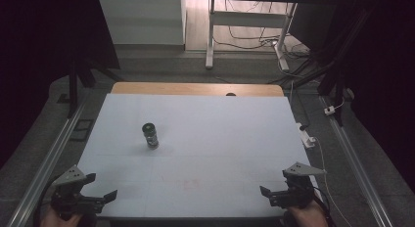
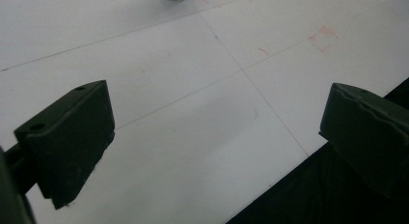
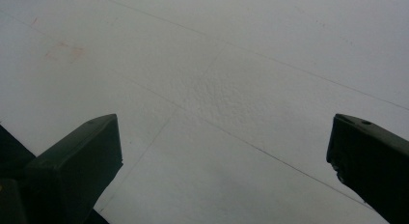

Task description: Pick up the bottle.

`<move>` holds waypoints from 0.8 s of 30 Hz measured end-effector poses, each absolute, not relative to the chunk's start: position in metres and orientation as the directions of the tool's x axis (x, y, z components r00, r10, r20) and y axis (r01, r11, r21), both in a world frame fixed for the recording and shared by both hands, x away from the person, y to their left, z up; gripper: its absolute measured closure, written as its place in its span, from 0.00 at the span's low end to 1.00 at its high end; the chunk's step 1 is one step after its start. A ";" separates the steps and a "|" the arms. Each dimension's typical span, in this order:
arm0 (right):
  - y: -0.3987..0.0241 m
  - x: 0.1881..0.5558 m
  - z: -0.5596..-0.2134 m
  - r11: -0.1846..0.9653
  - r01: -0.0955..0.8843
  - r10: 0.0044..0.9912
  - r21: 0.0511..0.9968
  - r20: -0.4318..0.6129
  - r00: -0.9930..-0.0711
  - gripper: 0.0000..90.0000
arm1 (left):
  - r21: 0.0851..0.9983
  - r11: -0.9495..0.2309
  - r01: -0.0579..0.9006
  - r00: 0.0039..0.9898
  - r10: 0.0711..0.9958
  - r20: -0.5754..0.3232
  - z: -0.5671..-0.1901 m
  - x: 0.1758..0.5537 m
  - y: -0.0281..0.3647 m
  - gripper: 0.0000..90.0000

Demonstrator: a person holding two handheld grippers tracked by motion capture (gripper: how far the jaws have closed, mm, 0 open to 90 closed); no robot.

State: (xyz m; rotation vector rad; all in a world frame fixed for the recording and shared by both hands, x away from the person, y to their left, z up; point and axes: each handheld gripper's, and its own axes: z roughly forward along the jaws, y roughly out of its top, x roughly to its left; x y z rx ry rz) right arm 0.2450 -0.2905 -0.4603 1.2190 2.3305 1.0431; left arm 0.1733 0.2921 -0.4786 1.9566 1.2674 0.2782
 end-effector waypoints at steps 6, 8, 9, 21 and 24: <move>-0.291 0.245 -0.461 0.370 0.579 0.805 0.727 0.060 -0.590 0.00 | 0.701 -0.214 0.680 0.476 0.856 -0.201 -0.478 0.173 0.291 0.00; -0.290 0.246 -0.460 0.377 0.575 0.802 0.726 0.056 -0.595 0.00 | 0.700 -0.218 0.680 0.474 0.859 -0.192 -0.478 0.172 0.290 0.00; -0.290 0.246 -0.460 0.377 0.574 0.801 0.727 0.056 -0.597 0.00 | 0.699 -0.218 0.681 0.471 0.861 -0.190 -0.478 0.172 0.290 0.00; -0.288 0.247 -0.461 0.390 0.573 0.794 0.721 0.051 -0.605 0.00 | 0.692 -0.228 0.685 0.466 0.867 -0.175 -0.479 0.171 0.289 0.00; -0.288 0.247 -0.461 0.392 0.572 0.794 0.720 0.049 -0.606 0.00 | 0.690 -0.229 0.687 0.465 0.868 -0.174 -0.479 0.172 0.288 0.00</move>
